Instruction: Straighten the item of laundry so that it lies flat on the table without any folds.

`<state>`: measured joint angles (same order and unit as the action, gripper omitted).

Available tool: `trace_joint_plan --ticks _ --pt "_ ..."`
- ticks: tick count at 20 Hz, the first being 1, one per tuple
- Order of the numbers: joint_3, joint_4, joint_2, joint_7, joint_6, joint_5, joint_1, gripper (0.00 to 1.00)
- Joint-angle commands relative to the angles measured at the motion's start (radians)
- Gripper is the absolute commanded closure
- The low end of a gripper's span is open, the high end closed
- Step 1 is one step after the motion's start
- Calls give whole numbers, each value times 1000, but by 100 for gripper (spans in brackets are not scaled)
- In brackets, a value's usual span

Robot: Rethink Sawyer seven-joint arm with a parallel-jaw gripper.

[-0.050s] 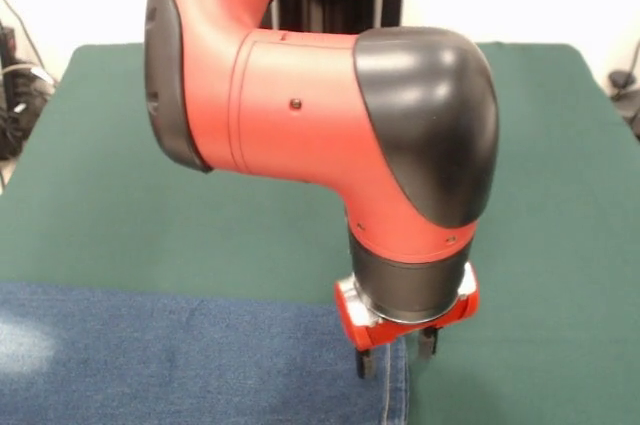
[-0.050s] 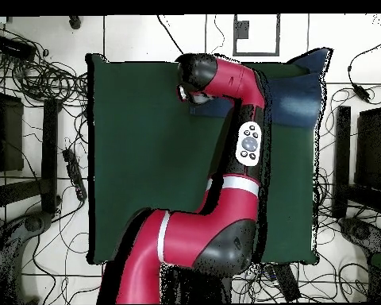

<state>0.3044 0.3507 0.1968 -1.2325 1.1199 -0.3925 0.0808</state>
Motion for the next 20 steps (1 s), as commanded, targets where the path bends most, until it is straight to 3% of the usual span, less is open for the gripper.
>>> trace_joint_plan --ticks 1,6,12,16,20 --pt "-102 118 78 -96 -51 38 -19 0" --pt "2 -65 222 -149 9 48 12 0" --pt "80 -158 296 -212 12 23 38 0" --pt "184 -244 369 -248 140 -93 71 0" --pt "449 -326 458 -309 278 -283 125 0"
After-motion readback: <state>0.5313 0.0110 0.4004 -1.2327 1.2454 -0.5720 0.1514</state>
